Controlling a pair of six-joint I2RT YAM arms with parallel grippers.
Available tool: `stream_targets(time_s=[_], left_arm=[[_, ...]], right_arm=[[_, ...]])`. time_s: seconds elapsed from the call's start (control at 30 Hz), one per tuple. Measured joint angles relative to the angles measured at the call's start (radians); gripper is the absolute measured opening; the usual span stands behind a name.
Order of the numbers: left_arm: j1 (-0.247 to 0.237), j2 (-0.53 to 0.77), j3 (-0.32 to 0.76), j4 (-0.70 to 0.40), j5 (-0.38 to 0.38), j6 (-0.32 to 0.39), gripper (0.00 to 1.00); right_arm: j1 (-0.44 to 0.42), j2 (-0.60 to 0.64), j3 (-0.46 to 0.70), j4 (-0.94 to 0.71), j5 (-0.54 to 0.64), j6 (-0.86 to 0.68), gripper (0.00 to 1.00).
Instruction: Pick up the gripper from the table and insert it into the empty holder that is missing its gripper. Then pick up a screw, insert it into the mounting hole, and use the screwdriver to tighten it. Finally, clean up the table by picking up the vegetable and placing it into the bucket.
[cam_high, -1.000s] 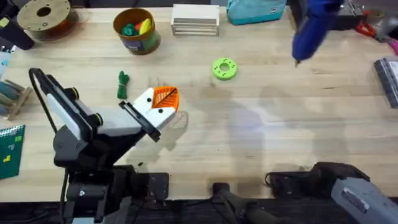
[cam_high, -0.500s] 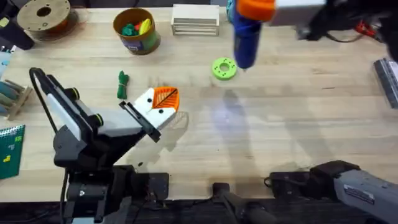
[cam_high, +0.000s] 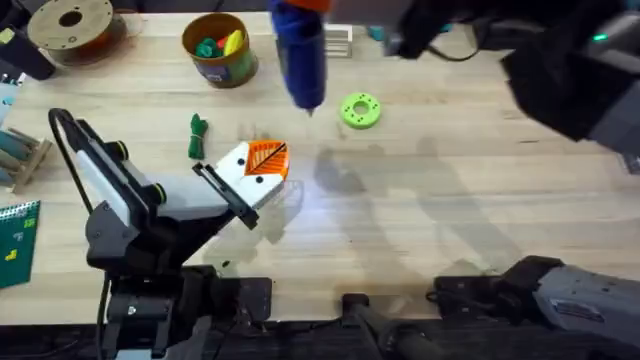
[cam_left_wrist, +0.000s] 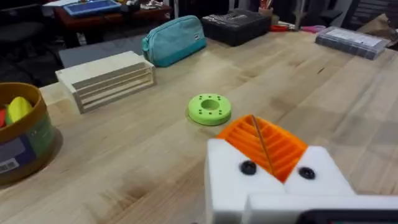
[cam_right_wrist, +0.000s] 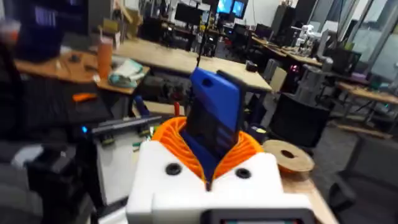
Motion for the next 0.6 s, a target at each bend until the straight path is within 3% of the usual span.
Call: stream_targets(time_s=[0.33, 0.5, 0.6], left_arm=[[0.0, 0.0, 0.0, 0.0, 0.0, 0.0, 0.013], [0.0, 0.0, 0.0, 0.0, 0.0, 0.0, 0.013], [0.0, 0.0, 0.0, 0.0, 0.0, 0.0, 0.013]], right_arm=[[0.086, -0.017, -0.024, -0.001, 0.046, 0.023, 0.008], [0.086, -0.181, -0.19, 0.025, 0.094, 0.005, 0.008], [0.089, -0.265, -0.318, 0.12, 0.103, -0.003, 0.008]])
